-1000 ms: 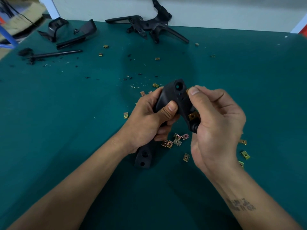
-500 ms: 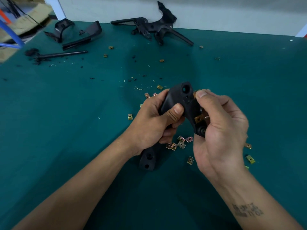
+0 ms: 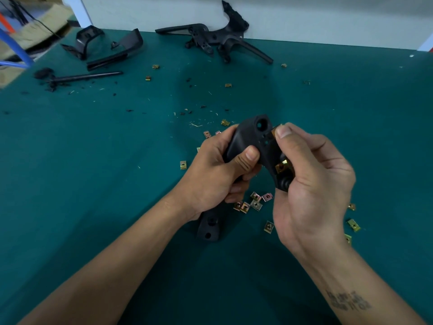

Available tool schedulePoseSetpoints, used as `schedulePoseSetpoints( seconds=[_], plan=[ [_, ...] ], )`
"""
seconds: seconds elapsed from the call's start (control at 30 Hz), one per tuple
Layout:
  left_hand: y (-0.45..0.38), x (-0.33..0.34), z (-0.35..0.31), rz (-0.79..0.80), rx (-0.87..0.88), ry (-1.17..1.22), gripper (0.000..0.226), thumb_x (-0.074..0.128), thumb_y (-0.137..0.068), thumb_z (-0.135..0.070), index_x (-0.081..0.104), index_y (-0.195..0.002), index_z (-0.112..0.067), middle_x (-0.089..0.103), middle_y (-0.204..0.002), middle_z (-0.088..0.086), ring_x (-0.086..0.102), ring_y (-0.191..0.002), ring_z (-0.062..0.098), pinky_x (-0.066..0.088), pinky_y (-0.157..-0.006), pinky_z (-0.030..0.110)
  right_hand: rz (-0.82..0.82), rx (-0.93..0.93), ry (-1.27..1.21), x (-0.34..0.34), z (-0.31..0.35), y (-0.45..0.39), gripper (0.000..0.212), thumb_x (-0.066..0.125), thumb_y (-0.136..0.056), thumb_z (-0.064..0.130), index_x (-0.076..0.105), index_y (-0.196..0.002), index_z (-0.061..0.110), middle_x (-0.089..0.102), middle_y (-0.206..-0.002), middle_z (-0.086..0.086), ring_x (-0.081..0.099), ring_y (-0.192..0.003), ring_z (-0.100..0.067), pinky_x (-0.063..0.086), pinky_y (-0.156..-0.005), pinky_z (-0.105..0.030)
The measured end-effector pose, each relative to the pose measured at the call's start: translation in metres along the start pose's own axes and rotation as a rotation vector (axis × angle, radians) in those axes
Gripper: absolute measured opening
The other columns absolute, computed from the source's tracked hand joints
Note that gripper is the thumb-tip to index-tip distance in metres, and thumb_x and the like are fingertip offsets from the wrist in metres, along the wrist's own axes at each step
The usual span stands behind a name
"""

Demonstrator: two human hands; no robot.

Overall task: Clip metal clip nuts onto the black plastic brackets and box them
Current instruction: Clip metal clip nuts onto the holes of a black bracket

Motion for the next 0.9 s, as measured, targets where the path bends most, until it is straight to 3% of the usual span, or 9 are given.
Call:
schedulePoseSetpoints(
  seconds=[0.1,0.17,0.37,0.5,0.6,0.8,0.9],
  plan=[
    [0.0,0.001,-0.001,0.0,-0.001,0.011,0.015,0.053,-0.1,-0.023,0.062,-0.09,-0.031,0.042,-0.064,0.002,0.03,-0.043,0.014,0.032,-0.04,0.019,0.037,-0.022,-0.001,0.004,0.002,0.001,0.006,0.079,-0.067,0.012,0.073,-0.068,0.014,0.077,-0.079,-0.002,0.071,-0.08,-0.014,0.056,-0.093,-0.037],
    [0.0,0.0,-0.001,-0.013,-0.003,0.01,0.019,0.053,-0.1,-0.023,0.062,-0.086,-0.033,0.043,-0.064,0.002,0.031,-0.043,0.014,0.032,-0.04,0.019,0.05,0.007,0.005,0.004,-0.002,0.0,0.007,0.079,-0.067,0.013,0.073,-0.07,0.013,0.077,-0.08,-0.001,0.071,-0.083,-0.014,0.054,-0.098,-0.041],
    [0.001,-0.002,-0.001,-0.029,0.002,0.003,0.016,0.054,-0.099,-0.023,0.061,-0.087,-0.03,0.042,-0.064,0.003,0.031,-0.043,0.014,0.031,-0.04,0.02,0.149,-0.013,0.109,0.009,0.003,-0.006,0.011,0.083,-0.071,0.01,0.074,-0.068,0.015,0.074,-0.077,-0.003,0.069,-0.08,-0.014,0.054,-0.091,-0.034],
    [0.0,-0.004,0.0,-0.039,0.001,0.003,0.012,0.054,-0.1,-0.022,0.06,-0.09,-0.026,0.04,-0.065,0.005,0.03,-0.043,0.014,0.031,-0.039,0.02,0.245,-0.03,0.232,0.014,0.012,-0.015,0.018,0.079,-0.075,0.007,0.073,-0.064,0.019,0.074,-0.076,-0.005,0.069,-0.078,-0.018,0.055,-0.087,-0.038],
    [-0.002,-0.002,0.002,-0.034,-0.009,-0.015,0.007,0.055,-0.1,-0.023,0.059,-0.094,-0.023,0.041,-0.065,0.004,0.03,-0.042,0.014,0.032,-0.039,0.02,0.232,-0.037,0.228,0.011,0.015,-0.021,0.02,0.078,-0.073,0.005,0.07,-0.061,0.019,0.074,-0.075,-0.007,0.068,-0.075,-0.019,0.055,-0.083,-0.041],
    [0.0,-0.002,-0.004,-0.037,0.033,-0.01,0.006,0.059,-0.097,-0.029,0.062,-0.092,-0.028,0.042,-0.066,0.005,0.031,-0.042,0.015,0.032,-0.041,0.021,0.252,-0.123,0.232,0.017,0.018,-0.014,0.023,0.075,-0.076,0.003,0.074,-0.061,0.021,0.073,-0.072,-0.001,0.067,-0.074,-0.015,0.054,-0.077,-0.033],
    [-0.001,-0.002,-0.001,-0.031,0.003,0.001,0.011,0.056,-0.099,-0.026,0.062,-0.091,-0.028,0.042,-0.066,0.005,0.031,-0.043,0.015,0.032,-0.04,0.02,0.288,-0.119,0.257,0.018,0.019,-0.015,0.025,0.069,-0.078,0.005,0.07,-0.06,0.022,0.069,-0.071,-0.001,0.062,-0.074,-0.017,0.048,-0.077,-0.039]
  ],
)
Point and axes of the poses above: each hand's wrist, its own y-axis away from the middle knuckle, its own x-axis out of the palm, z = x × y, the point moved 10 cm from there along -y, towards the middle knuckle
